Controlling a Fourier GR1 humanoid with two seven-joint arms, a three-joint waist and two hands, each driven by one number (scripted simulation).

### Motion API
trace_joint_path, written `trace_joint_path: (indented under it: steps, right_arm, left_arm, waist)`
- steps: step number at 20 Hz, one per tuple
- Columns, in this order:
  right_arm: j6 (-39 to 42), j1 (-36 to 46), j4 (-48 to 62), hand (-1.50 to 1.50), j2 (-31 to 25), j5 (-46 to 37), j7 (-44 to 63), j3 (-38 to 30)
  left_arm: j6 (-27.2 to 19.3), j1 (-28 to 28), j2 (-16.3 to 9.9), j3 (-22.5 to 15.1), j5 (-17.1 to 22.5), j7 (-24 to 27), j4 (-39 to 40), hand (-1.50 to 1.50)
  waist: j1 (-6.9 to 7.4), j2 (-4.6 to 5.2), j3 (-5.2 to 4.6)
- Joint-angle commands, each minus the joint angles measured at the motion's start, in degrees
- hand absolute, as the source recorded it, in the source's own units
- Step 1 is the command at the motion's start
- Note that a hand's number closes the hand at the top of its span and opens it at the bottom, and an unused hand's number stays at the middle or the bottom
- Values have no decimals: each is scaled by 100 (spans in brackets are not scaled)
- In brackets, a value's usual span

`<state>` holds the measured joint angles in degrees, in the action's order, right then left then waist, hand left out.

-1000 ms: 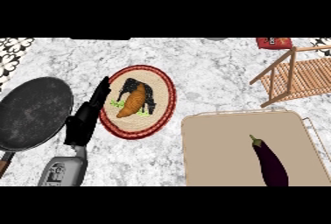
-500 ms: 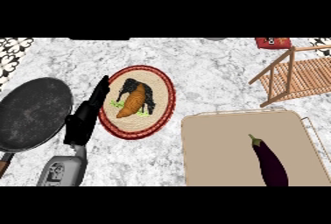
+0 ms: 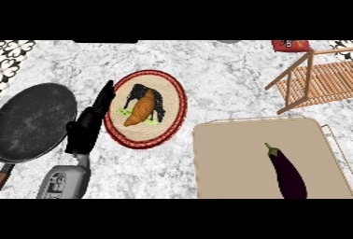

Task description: Pick the tomato from the tray and place it in the tiered shelf

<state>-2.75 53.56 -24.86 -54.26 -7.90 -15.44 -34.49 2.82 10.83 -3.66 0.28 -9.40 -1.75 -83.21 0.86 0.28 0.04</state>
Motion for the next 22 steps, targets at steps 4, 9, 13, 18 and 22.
trace_joint_path:
  steps: [4,9,13,18,22]
  right_arm:
    - [147,449,271,-150,-505,831,590,-796]
    - [61,181,646,-150,-1344,924,1155,-1011]
    - [834,-211,1106,-150,-2132,993,1873,-1106]
    - [1826,-1423,1649,-150,-2537,1101,1309,-1359]
    - [2247,-2196,1814,-150,-2689,1160,706,-1488]
  left_arm:
    - [26,6,49,-23,37,35,0,0]
    - [-36,-11,47,-56,-43,-91,-106,0]
    - [-9,75,34,-33,15,-327,-272,0]
    - [34,-429,-8,-11,36,101,-211,0]
    - [-32,-275,-52,72,31,-71,-306,0]
  waist:
    - [11,4,3]
    - [7,12,5]
    - [-32,11,13]
    - [-128,21,44]
    - [-220,4,57]
